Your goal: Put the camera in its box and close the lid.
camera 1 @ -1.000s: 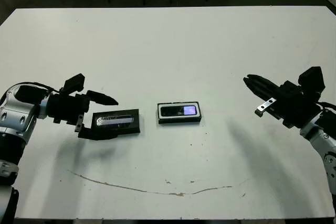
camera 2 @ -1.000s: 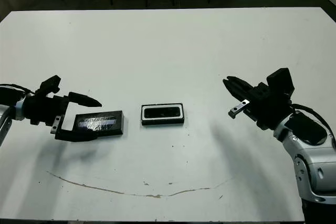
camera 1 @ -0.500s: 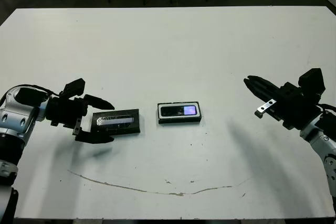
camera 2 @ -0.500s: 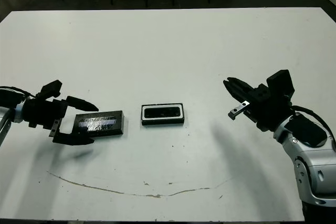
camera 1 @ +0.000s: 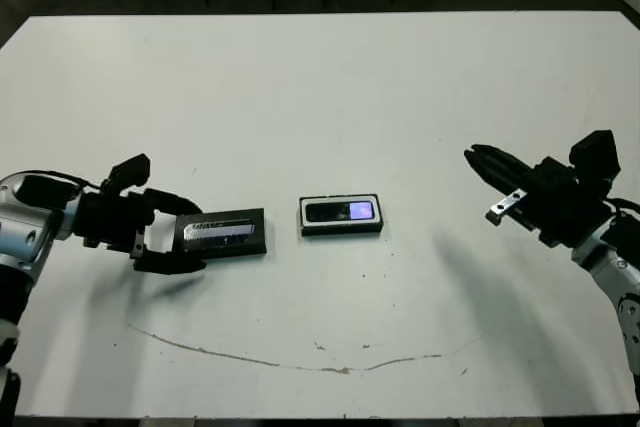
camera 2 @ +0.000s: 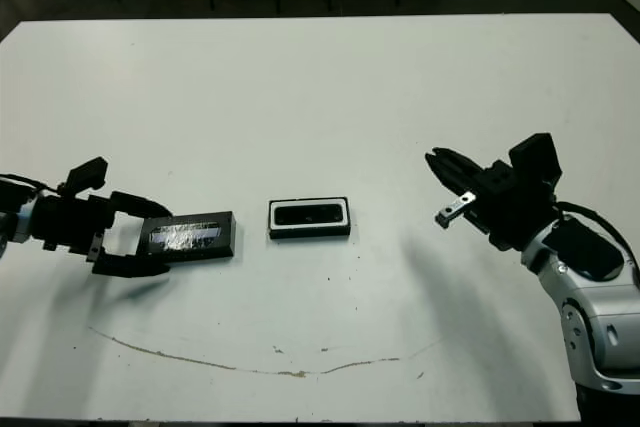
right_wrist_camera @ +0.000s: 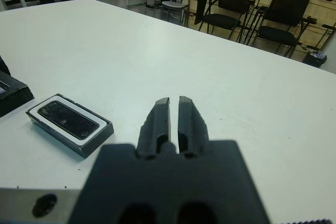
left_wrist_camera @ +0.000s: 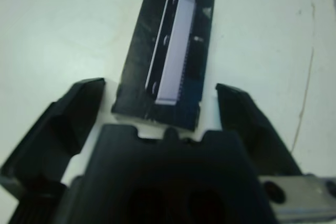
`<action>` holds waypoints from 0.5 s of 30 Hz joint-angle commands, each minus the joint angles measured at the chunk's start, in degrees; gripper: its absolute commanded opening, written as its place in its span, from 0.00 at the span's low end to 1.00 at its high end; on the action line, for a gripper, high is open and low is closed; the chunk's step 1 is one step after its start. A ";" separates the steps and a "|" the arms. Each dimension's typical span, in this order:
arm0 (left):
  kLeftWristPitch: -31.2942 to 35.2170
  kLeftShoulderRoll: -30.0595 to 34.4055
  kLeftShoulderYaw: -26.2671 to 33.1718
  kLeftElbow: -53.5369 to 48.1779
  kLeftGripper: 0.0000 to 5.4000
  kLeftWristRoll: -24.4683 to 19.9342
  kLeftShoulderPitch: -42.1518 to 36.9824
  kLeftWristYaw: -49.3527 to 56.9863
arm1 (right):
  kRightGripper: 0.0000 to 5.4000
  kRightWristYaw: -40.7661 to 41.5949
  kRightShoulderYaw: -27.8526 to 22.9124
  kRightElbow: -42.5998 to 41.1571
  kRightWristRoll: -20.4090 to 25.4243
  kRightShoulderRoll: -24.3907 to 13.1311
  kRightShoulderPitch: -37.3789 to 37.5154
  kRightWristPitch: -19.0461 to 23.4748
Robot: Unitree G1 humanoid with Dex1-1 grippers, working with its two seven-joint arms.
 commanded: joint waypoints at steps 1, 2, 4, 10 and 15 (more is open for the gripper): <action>1.25 0.08 -0.30 -1.03 0.72 -0.06 3.02 0.77 | 0.00 -0.38 -0.12 -0.26 0.32 -0.51 0.57 1.92; 1.18 -0.03 -0.20 -1.35 0.68 -0.31 3.32 0.85 | 0.00 -0.17 -0.18 -0.12 0.46 -0.45 0.56 1.70; 1.48 0.17 -0.46 -2.11 0.62 -0.30 3.51 1.01 | 0.00 -0.05 -0.10 0.00 0.31 -0.54 0.57 1.45; 1.42 0.31 0.04 -3.99 0.49 -2.25 3.85 -0.30 | 0.00 0.22 0.27 0.43 -0.12 -0.64 0.57 1.00; 4.29 0.33 3.38 -9.51 0.49 -5.97 5.04 1.71 | 0.00 0.17 0.51 0.58 -0.12 -0.40 0.56 1.19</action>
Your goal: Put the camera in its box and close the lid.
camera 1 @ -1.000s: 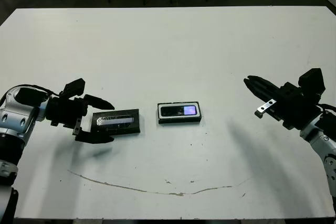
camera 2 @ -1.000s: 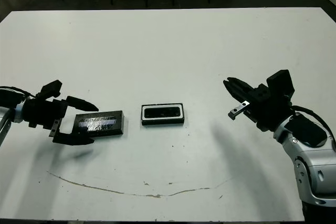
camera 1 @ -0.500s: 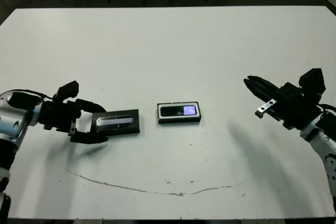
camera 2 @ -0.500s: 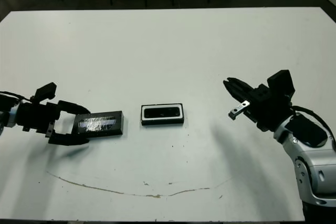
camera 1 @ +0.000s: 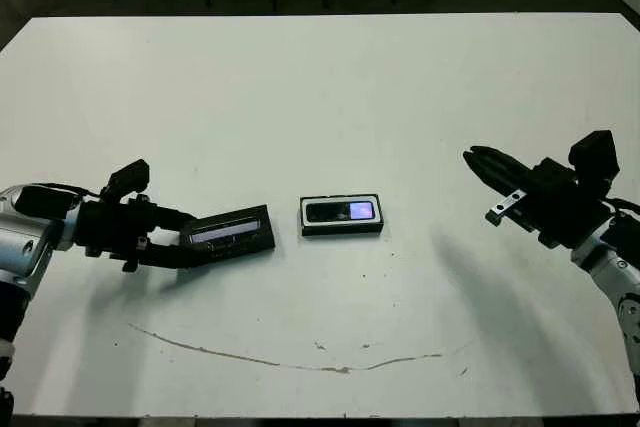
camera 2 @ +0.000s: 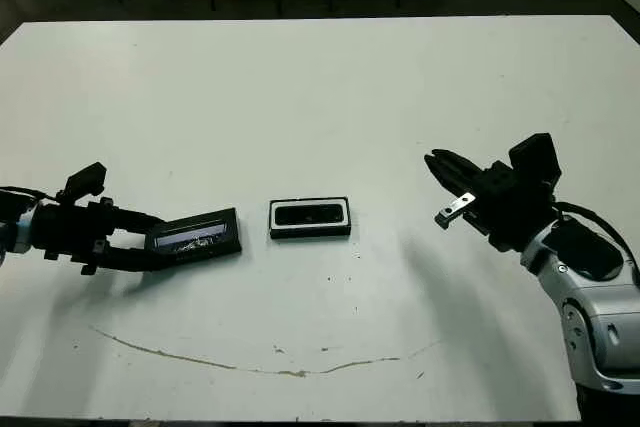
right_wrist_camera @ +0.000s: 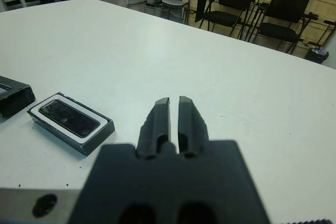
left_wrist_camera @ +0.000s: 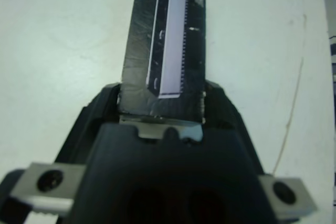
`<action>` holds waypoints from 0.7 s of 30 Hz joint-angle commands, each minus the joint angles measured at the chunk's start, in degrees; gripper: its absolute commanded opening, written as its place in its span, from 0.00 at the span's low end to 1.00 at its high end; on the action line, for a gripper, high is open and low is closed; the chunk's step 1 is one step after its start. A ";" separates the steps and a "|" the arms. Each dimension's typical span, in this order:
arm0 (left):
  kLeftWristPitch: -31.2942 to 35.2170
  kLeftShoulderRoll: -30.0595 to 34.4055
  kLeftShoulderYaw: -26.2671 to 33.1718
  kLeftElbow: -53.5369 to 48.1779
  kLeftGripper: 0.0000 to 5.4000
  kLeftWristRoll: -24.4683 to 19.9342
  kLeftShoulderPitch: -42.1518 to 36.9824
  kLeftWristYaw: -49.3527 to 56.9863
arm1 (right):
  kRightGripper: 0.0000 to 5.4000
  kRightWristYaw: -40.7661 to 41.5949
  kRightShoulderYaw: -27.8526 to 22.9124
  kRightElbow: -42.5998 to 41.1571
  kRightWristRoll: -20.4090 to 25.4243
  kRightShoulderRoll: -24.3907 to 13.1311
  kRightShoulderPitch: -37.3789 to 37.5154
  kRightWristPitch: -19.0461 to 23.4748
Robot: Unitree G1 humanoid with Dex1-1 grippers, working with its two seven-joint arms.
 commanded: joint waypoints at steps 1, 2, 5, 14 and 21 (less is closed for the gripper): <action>2.30 0.35 2.92 -3.52 0.49 -2.56 1.53 2.31 | 0.00 0.12 0.53 0.49 -0.28 -0.46 0.55 0.75; 3.07 0.13 4.08 -4.83 0.49 -3.76 1.70 3.21 | 0.00 -0.14 0.56 0.32 -0.15 -0.43 0.54 1.30; 4.88 -0.70 6.83 -7.37 0.49 -7.05 1.35 5.44 | 0.00 -0.47 0.57 0.16 0.77 0.33 0.66 2.12; 5.16 -3.43 6.90 -6.88 0.49 -7.66 -3.91 11.39 | 0.00 -0.46 1.93 0.16 0.59 1.20 0.94 1.05; 0.00 -8.24 0.82 2.64 0.49 -2.19 -9.96 11.23 | 0.00 -0.15 2.04 -0.10 0.24 1.02 1.32 0.97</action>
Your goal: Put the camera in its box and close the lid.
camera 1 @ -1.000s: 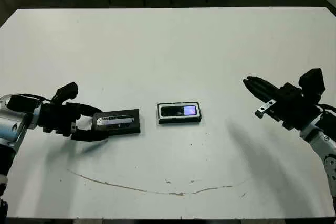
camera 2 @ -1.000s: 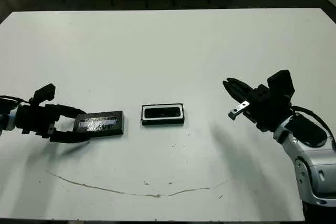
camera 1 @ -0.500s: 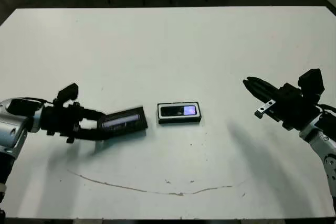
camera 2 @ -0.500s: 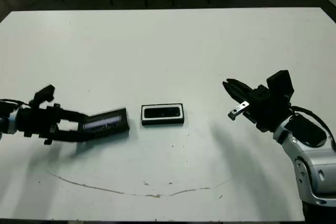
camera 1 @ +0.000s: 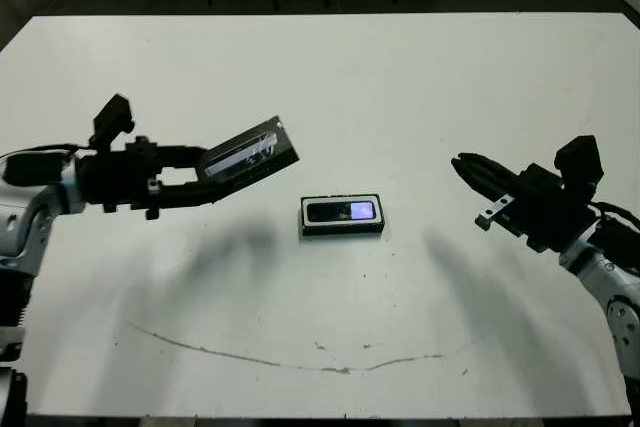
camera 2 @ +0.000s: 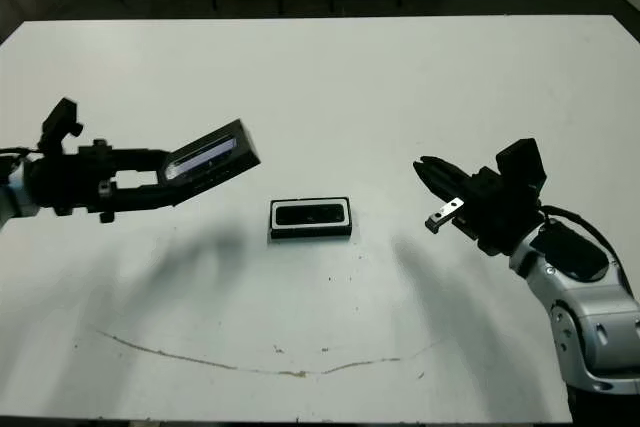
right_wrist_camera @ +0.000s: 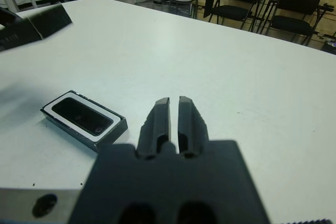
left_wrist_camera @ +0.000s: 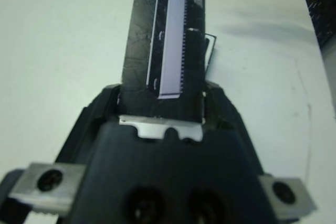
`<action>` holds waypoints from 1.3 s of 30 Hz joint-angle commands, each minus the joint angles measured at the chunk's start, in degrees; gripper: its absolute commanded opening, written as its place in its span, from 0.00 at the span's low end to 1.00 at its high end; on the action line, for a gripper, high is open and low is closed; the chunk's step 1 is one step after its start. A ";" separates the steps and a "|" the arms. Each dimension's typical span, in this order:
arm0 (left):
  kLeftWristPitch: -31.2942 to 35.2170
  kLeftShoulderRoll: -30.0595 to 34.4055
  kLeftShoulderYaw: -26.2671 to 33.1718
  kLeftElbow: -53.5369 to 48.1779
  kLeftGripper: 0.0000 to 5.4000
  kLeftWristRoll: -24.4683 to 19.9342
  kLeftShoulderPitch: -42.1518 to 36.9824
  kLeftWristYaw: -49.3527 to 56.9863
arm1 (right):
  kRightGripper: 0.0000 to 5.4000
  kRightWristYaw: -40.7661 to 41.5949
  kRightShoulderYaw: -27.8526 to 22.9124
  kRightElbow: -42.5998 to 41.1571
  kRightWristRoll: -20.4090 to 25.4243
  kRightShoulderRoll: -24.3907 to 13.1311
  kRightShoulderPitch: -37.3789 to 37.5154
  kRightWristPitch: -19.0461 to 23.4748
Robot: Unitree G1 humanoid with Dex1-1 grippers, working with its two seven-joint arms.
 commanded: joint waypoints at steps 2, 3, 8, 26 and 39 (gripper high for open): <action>-2.80 -3.07 -3.63 7.05 0.49 3.94 -3.38 0.17 | 0.00 -0.06 0.41 0.08 -0.54 -0.39 0.75 0.21; -3.30 -3.83 -4.27 8.57 0.49 4.64 -3.98 0.23 | 0.00 -0.06 0.43 0.14 -0.58 -0.36 0.76 0.16; -6.60 -7.89 -7.28 16.73 0.49 7.83 -7.05 -1.08 | 0.00 -0.21 0.51 0.12 -0.74 -0.09 0.91 -0.25; -8.57 -10.72 -10.18 21.31 0.49 11.49 -9.17 -5.93 | 0.00 0.06 0.73 0.44 -0.84 -0.08 1.10 -0.30; -7.76 -9.94 -9.97 20.39 0.49 11.50 -9.25 -8.51 | 0.00 -1.38 1.27 -0.21 -1.25 0.12 1.50 0.98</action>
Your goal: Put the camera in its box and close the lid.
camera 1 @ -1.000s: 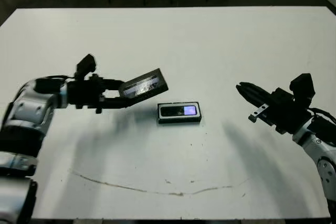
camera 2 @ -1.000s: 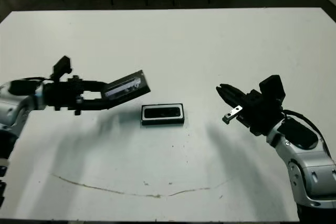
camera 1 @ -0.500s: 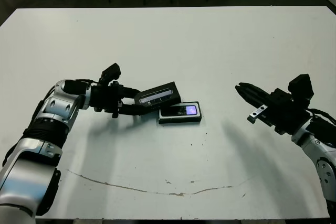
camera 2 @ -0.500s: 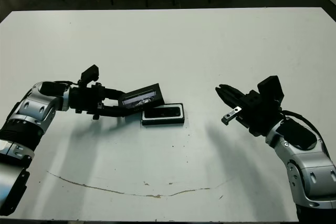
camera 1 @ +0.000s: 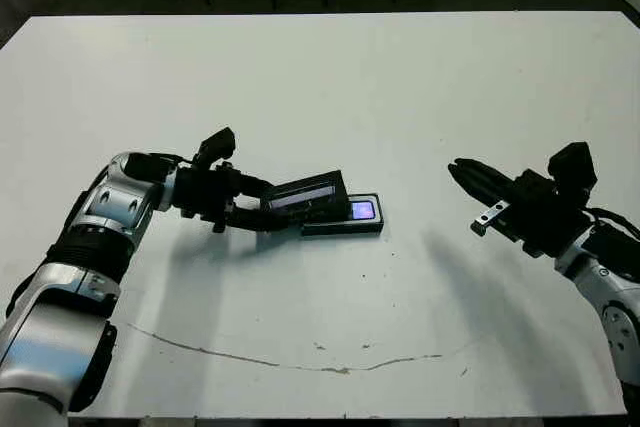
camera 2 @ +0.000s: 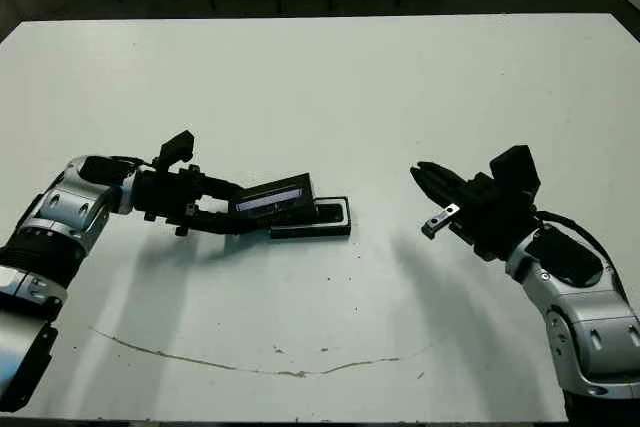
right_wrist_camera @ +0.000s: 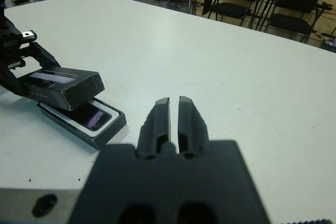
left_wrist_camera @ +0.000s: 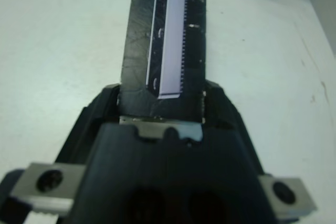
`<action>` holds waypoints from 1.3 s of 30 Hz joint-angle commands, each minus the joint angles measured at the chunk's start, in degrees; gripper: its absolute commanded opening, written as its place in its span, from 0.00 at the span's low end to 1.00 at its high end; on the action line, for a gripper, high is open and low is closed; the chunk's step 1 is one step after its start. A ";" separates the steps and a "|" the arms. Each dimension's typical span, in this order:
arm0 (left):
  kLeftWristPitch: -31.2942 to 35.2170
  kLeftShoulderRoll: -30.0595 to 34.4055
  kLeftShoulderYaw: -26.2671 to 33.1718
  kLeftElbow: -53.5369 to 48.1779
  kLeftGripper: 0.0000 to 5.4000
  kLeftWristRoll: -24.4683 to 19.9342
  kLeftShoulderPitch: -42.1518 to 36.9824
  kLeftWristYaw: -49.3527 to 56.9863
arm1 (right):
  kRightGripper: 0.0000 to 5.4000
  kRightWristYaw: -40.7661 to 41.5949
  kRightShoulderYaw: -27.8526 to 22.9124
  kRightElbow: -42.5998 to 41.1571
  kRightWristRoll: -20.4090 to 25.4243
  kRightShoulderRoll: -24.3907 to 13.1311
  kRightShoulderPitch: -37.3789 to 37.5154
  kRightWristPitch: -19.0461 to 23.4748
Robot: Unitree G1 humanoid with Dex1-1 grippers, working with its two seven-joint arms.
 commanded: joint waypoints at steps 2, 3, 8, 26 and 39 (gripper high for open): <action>1.09 0.23 -0.55 0.43 0.49 1.54 0.66 0.96 | 0.00 -0.72 0.24 -0.43 0.08 -0.06 1.06 1.92; 1.50 0.08 -0.61 0.44 0.49 1.68 0.67 1.45 | 0.00 -0.75 0.27 -0.58 -0.03 -0.12 1.14 1.91; 1.75 -1.78 -1.75 2.22 0.49 2.90 -0.42 2.89 | 0.00 -0.93 0.30 -1.06 -0.16 -0.13 1.40 2.12; 0.87 -3.46 -4.94 0.41 0.49 4.77 0.10 2.18 | 0.00 -1.02 0.19 -1.61 0.22 -0.29 1.61 3.09; 1.85 -2.85 -4.37 0.35 0.49 4.40 -0.04 1.04 | 0.00 -1.40 0.55 -1.66 0.24 -0.04 1.79 3.65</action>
